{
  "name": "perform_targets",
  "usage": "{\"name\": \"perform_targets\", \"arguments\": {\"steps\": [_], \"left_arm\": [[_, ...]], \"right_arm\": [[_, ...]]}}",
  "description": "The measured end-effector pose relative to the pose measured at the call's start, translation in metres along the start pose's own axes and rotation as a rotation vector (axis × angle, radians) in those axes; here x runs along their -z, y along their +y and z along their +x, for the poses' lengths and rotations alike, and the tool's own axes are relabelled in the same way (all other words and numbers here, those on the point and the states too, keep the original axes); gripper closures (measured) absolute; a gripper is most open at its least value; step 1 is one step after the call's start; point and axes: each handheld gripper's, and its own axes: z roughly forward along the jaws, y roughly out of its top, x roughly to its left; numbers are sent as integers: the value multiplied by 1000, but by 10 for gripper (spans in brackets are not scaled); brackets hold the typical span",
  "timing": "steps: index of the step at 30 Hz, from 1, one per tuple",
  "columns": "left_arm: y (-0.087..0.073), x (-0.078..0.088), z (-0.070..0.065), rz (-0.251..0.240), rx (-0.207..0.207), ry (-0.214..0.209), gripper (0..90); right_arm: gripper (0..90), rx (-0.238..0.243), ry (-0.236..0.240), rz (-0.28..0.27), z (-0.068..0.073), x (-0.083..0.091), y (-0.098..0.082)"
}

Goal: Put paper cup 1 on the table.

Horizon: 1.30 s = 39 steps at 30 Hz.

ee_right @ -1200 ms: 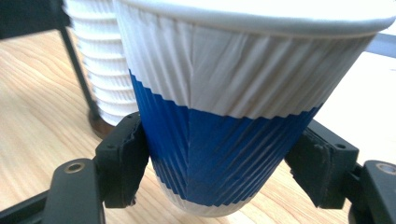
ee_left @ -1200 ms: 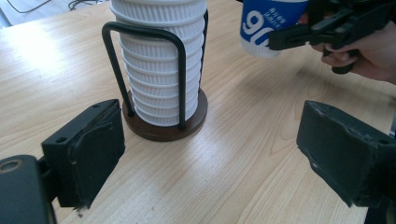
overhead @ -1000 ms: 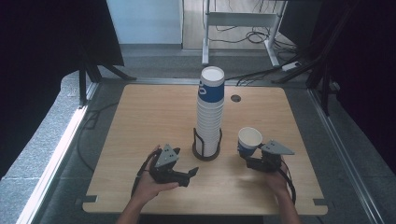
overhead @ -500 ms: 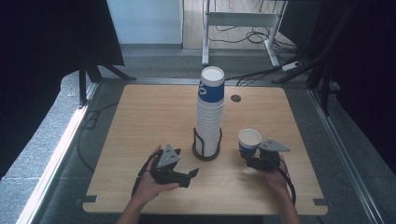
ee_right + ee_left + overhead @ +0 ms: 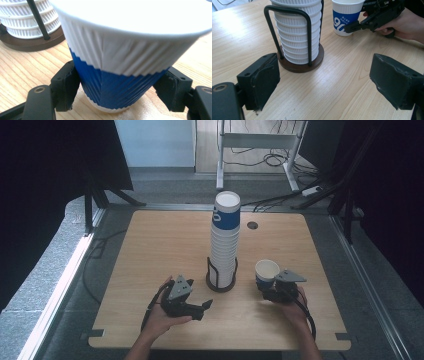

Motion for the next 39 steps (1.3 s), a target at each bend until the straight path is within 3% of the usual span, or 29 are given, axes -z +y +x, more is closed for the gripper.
{"name": "perform_targets", "arguments": {"steps": [6,16,21,32,39], "left_arm": [[0,-1,-1,5,-6,0,95],[0,1,1,1,0,7,95],[-1,1,1,2,0,6,95],[0,4,4,-1,5,-1,95],[-1,3,7,-1,11,-8,96]], "right_arm": [[251,11,-11,17,1,0,0],[138,-26,-6,15,1,2,-1],[128,-46,-11,-13,1,10,-1],[135,-111,0,-143,5,45,5],[175,-81,28,-242,12,79,19]]}}
